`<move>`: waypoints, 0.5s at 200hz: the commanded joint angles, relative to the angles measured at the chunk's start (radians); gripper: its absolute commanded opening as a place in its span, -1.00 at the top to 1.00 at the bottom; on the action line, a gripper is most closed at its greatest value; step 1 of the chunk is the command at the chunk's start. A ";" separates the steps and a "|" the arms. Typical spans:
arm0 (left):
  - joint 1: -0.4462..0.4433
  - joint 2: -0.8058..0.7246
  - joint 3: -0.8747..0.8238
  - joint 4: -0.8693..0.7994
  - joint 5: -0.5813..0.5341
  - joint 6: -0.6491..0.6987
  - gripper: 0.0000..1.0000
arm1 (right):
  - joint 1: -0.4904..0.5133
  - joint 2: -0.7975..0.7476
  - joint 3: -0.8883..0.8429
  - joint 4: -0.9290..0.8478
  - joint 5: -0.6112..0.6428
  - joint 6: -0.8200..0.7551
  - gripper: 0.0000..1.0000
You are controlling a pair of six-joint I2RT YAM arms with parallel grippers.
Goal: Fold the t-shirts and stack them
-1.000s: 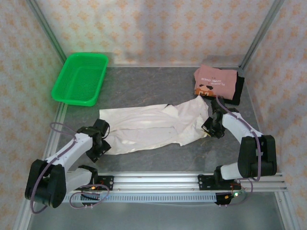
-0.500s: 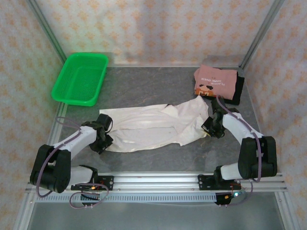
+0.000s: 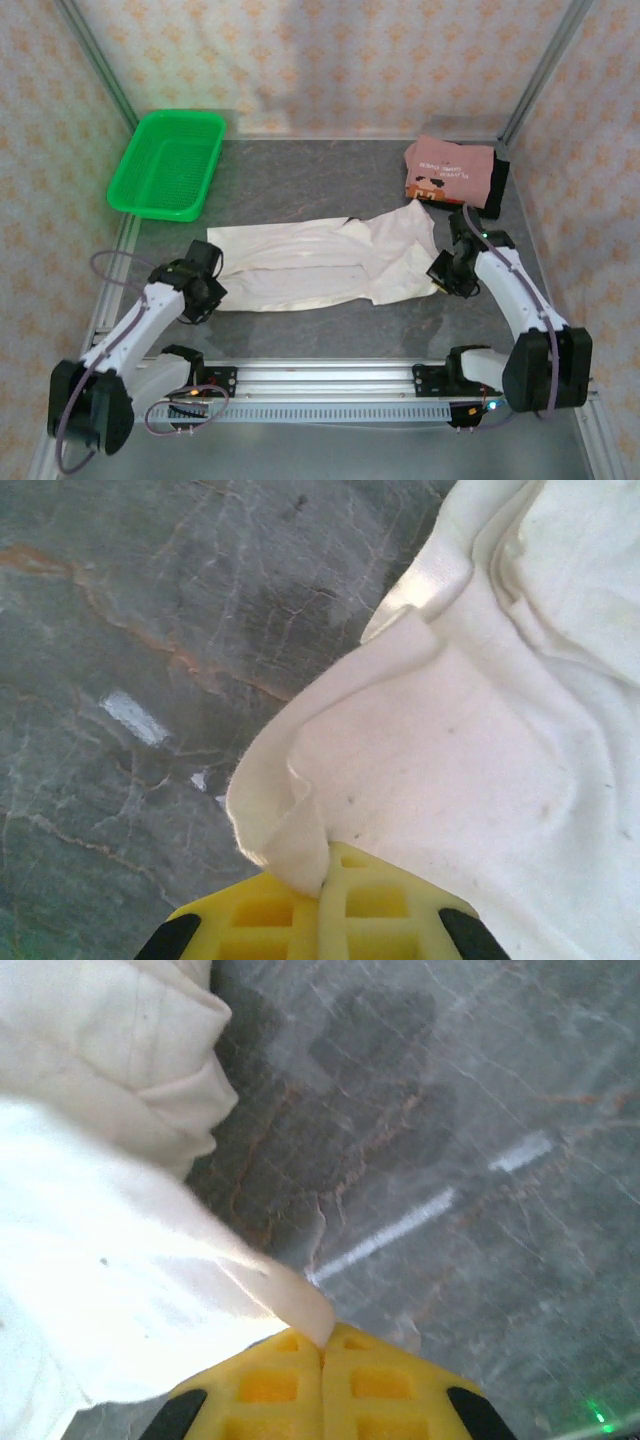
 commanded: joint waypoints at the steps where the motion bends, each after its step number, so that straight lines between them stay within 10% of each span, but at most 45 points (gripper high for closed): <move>1: 0.013 -0.069 -0.029 -0.113 -0.028 -0.077 0.94 | -0.004 -0.051 0.061 -0.174 0.032 0.003 1.00; 100: 0.012 -0.252 0.009 -0.241 -0.012 -0.106 0.94 | -0.004 -0.297 0.116 -0.528 -0.060 0.053 1.00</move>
